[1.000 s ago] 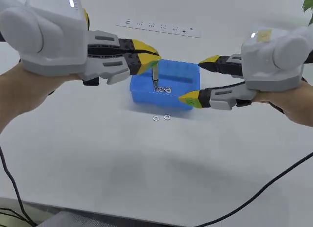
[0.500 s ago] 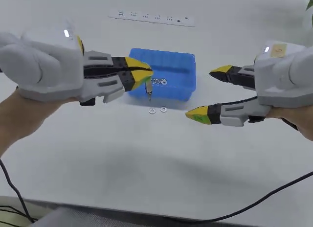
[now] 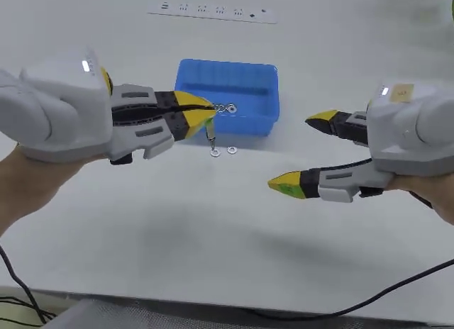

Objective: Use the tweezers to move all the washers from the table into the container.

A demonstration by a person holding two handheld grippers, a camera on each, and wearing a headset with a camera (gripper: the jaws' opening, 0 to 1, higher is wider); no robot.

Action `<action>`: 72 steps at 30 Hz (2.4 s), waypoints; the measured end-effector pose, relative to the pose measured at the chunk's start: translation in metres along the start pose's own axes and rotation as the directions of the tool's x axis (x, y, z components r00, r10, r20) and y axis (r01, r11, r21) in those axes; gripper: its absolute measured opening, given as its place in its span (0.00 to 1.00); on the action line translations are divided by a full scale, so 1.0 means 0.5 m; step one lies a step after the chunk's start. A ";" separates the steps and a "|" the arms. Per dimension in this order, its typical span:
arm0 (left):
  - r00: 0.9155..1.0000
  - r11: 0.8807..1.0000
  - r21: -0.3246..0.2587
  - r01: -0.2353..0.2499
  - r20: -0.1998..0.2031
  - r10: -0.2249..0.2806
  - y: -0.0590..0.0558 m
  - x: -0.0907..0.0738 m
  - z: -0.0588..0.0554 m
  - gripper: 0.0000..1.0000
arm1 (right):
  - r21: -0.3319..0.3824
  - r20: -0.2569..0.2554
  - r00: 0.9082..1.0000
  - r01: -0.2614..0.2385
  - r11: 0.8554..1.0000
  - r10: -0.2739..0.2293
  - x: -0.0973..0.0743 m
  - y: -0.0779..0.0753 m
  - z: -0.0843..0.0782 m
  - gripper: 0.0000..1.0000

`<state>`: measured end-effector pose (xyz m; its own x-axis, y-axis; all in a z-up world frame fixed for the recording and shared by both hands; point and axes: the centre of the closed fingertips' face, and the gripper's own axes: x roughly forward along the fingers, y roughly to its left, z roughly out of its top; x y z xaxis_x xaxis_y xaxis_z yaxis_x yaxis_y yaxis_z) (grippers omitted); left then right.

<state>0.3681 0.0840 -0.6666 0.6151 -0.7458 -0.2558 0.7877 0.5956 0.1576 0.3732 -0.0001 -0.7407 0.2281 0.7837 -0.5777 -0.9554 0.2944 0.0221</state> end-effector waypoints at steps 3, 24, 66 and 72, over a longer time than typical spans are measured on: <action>1.000 1.000 -0.012 0.005 0.016 -0.005 0.000 0.003 -0.001 0.04 | 0.049 0.010 1.000 0.002 0.999 -0.003 -0.002 0.002 -0.003 0.78; 0.999 0.999 -0.022 0.042 -0.001 -0.042 0.000 0.032 -0.034 0.05 | -0.027 -0.022 0.994 -0.107 0.994 0.107 0.010 0.049 -0.022 1.00; 0.986 0.989 -0.026 0.145 -0.078 -0.147 -0.011 0.024 -0.049 0.05 | -0.070 -0.005 0.987 -0.159 0.985 0.159 0.030 0.060 0.012 0.98; 0.986 0.989 -0.033 0.143 -0.083 -0.145 -0.008 0.026 -0.050 0.05 | -0.112 -0.016 0.984 -0.181 0.977 0.180 0.051 0.057 0.020 0.87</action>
<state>0.3721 0.0796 -0.6943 0.4892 -0.7969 -0.3544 0.8658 0.4926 0.0877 0.3537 0.0340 -0.7466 0.0494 0.8149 -0.5775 -0.9958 0.0848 0.0344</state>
